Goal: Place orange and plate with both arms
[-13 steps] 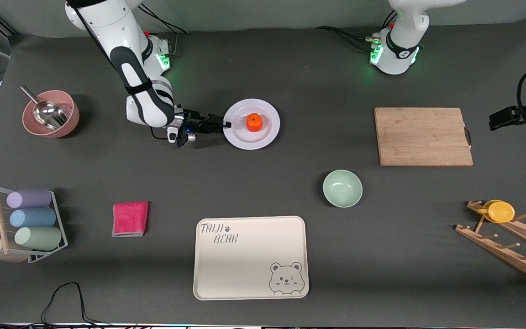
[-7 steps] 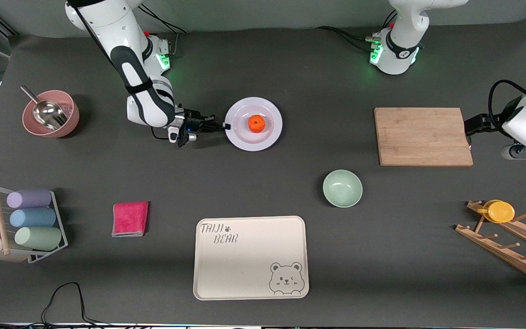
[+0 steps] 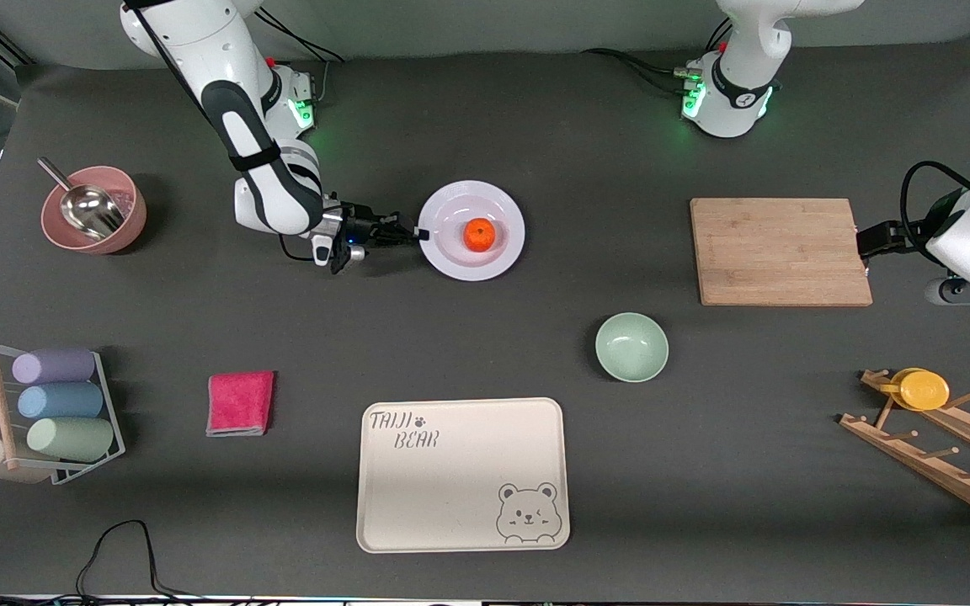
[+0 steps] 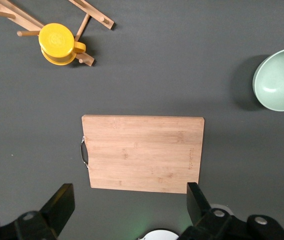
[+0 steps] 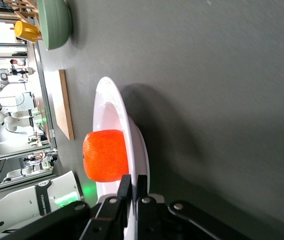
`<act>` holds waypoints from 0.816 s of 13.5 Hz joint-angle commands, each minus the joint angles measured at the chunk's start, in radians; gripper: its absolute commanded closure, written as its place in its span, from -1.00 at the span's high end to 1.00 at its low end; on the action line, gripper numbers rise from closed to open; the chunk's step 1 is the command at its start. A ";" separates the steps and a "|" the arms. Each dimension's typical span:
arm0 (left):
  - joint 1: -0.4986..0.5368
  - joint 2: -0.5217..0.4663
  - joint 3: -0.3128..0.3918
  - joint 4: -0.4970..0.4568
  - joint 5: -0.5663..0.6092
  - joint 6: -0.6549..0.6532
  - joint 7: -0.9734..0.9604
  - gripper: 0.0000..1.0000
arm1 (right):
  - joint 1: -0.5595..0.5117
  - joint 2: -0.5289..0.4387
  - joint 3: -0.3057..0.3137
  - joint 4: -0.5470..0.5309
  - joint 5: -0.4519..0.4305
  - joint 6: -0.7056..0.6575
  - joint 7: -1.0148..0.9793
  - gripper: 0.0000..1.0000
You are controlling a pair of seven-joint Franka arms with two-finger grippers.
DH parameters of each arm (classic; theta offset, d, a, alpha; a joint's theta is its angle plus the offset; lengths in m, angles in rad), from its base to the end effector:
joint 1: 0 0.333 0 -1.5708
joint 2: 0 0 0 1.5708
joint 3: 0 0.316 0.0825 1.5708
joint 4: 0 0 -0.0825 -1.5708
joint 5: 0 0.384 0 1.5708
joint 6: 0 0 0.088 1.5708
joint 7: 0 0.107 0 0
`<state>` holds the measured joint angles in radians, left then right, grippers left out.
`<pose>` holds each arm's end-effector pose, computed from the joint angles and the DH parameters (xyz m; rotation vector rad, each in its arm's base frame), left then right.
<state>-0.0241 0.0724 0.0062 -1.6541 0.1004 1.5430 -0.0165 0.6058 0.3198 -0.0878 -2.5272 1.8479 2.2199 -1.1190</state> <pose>0.5645 0.0008 0.5434 -3.0252 0.0118 0.2757 0.3477 0.2295 0.1368 -2.1366 0.0583 0.0902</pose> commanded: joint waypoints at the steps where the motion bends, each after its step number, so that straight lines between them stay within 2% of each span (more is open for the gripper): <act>1: 0.012 0.000 -0.012 -0.004 -0.002 0.017 0.001 1.00 | 0.009 -0.019 -0.010 0.022 0.019 0.020 -0.001 -1.00; 5: 0.027 0.012 -0.012 -0.007 -0.010 0.019 0.004 1.00 | 0.006 -0.041 -0.023 0.051 0.016 0.017 0.001 -1.00; 11: 0.023 0.015 -0.005 -0.009 -0.015 0.008 0.010 1.00 | 0.005 -0.039 -0.079 0.205 0.008 -0.046 0.105 -1.00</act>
<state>-0.0108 0.0940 0.0033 -1.6542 0.0942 1.5473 -0.0162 0.6053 0.2894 -0.1435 -2.3646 1.8479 2.2079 -1.0601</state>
